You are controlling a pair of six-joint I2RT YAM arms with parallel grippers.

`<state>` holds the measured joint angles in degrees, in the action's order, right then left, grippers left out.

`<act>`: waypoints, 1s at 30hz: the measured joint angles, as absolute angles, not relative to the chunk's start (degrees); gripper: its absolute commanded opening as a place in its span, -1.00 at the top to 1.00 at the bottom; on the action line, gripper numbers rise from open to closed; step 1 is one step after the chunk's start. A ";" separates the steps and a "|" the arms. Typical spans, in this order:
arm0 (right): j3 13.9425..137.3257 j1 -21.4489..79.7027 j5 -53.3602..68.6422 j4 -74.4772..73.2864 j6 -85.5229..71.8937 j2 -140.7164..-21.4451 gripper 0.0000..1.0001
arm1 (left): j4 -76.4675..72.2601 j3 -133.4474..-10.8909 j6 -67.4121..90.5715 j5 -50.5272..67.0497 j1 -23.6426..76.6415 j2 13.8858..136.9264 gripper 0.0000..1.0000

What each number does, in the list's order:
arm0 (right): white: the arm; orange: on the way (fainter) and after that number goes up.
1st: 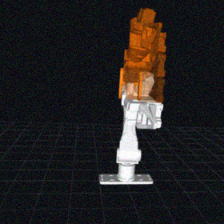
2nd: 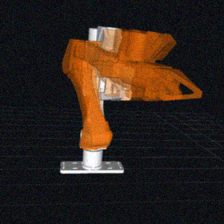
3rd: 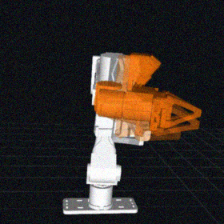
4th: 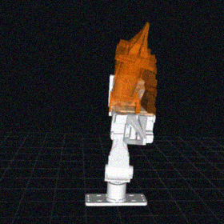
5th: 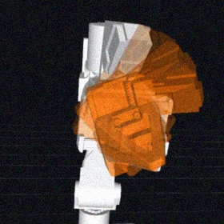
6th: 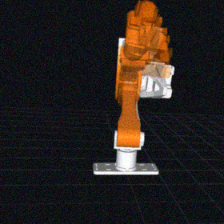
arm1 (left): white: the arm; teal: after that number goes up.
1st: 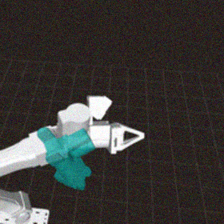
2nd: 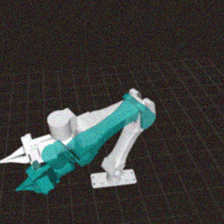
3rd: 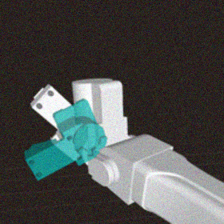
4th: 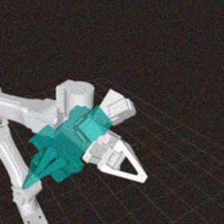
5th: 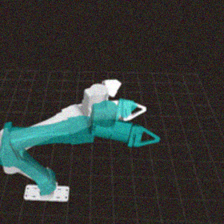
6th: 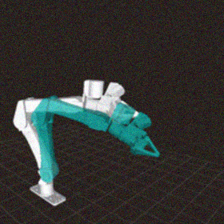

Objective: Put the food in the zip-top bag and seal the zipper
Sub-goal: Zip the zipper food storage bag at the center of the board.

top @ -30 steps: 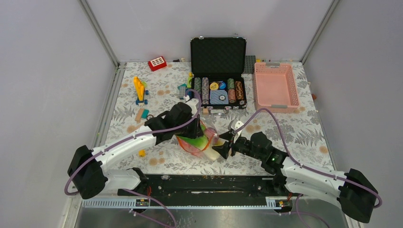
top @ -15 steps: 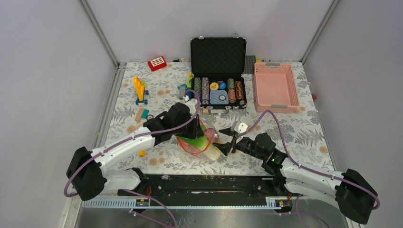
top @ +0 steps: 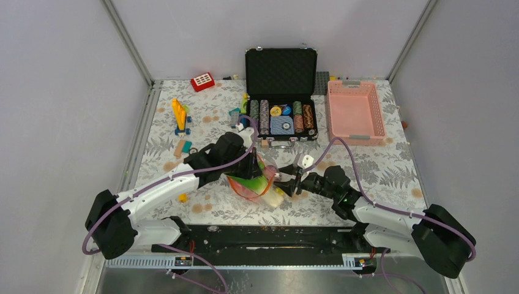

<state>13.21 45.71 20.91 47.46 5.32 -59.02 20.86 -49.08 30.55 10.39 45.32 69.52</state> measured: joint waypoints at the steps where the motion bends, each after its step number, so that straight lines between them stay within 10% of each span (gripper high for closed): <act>1: 13.30 45.67 21.39 48.12 5.30 -59.68 -0.14 | 20.86 -49.08 30.44 10.46 45.30 69.47 0.76; 6: 13.74 45.50 23.00 50.30 5.19 -61.19 0.12 | 20.86 -49.01 30.26 10.74 45.25 69.47 0.76; 12: 14.28 45.34 23.66 51.83 4.86 -61.84 0.90 | 20.86 -49.01 30.20 10.81 45.17 69.47 0.76; 19: 16.08 45.23 23.75 47.62 4.47 -60.73 1.00 | 21.06 -49.01 29.91 11.05 44.99 68.69 0.70; 30: 29.47 45.21 23.57 19.53 6.85 -51.00 1.00 | 26.68 -52.18 25.19 15.18 44.91 56.07 -0.59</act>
<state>29.47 45.21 23.57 19.53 6.85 -51.00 26.68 -52.18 25.19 15.18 44.91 56.07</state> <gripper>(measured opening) 0.017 0.717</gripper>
